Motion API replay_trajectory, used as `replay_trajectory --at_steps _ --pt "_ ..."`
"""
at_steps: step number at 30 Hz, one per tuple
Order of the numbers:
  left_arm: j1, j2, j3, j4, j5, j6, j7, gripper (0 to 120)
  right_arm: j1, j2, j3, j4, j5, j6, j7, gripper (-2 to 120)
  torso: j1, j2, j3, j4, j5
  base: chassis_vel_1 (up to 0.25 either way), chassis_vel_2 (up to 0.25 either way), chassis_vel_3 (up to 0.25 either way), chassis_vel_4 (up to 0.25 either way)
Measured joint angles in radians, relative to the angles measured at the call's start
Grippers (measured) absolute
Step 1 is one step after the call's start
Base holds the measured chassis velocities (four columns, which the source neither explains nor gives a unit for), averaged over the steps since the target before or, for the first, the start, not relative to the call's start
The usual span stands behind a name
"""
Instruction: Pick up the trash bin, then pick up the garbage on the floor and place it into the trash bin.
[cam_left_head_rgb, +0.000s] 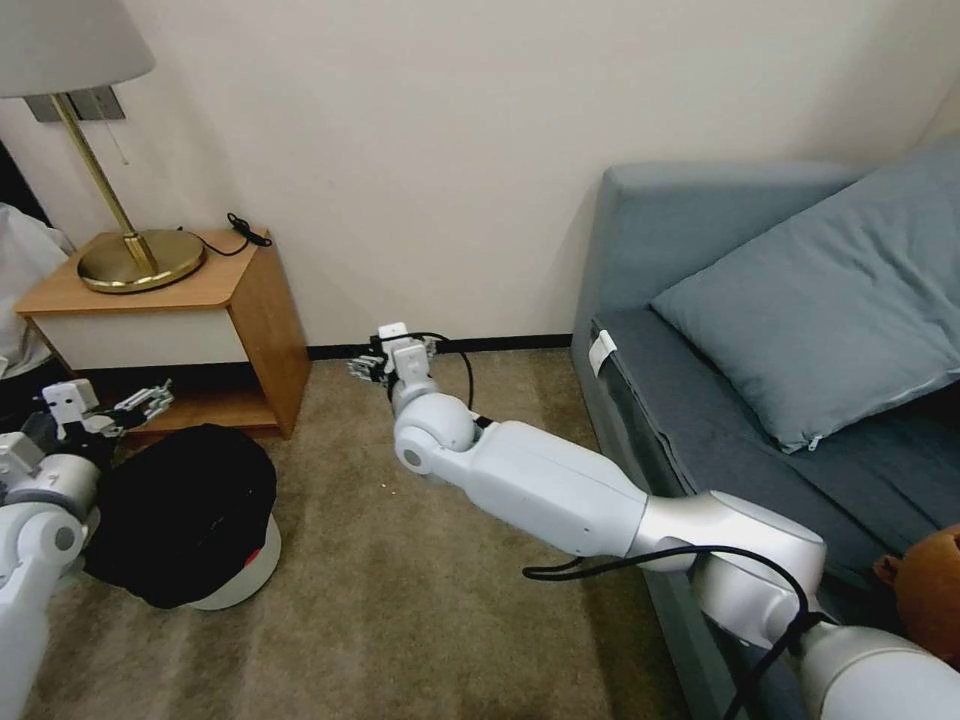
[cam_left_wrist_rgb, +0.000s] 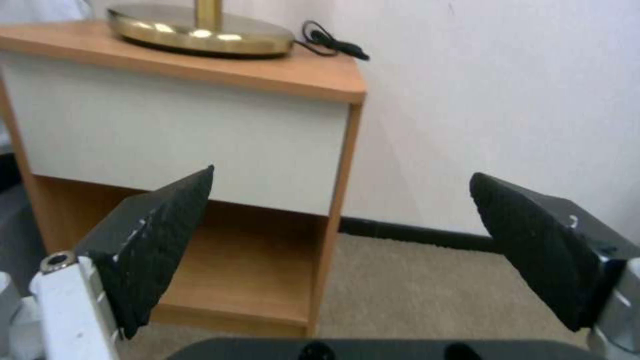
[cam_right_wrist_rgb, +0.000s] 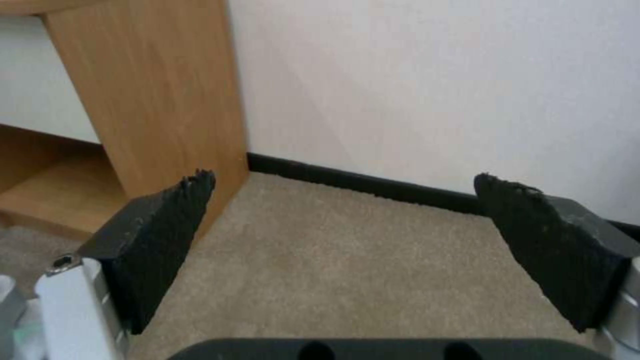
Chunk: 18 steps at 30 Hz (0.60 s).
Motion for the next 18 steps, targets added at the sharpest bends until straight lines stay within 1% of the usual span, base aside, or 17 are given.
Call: replay_trajectory --at_steps 3,7,12,18 --pt "0.000 -0.009 0.014 -0.016 0.012 0.009 -0.005 100 -0.029 -0.013 0.017 0.008 -0.023 0.005 -0.011 100 0.000 0.000 0.000 0.0004 0.0000 0.000 0.000 0.000 0.000" --pt "0.000 -0.017 0.028 -0.032 0.017 0.020 -0.010 100 -0.063 -0.021 0.039 0.016 -0.048 0.014 -0.026 100 0.000 0.000 0.000 0.0001 0.0000 0.000 0.000 0.000 0.000" --pt "0.001 -0.019 0.031 -0.034 0.019 0.023 -0.011 100 -0.089 -0.020 0.062 0.014 -0.073 0.016 -0.038 100 0.000 0.000 0.000 0.0003 0.0000 0.000 0.000 0.000 0.000" --pt "0.002 -0.019 0.031 -0.034 0.020 0.023 -0.011 100 -0.090 -0.019 0.063 0.013 -0.075 0.016 -0.039 100 0.000 0.000 0.000 0.0003 -0.0001 0.000 0.000 0.000 0.000"
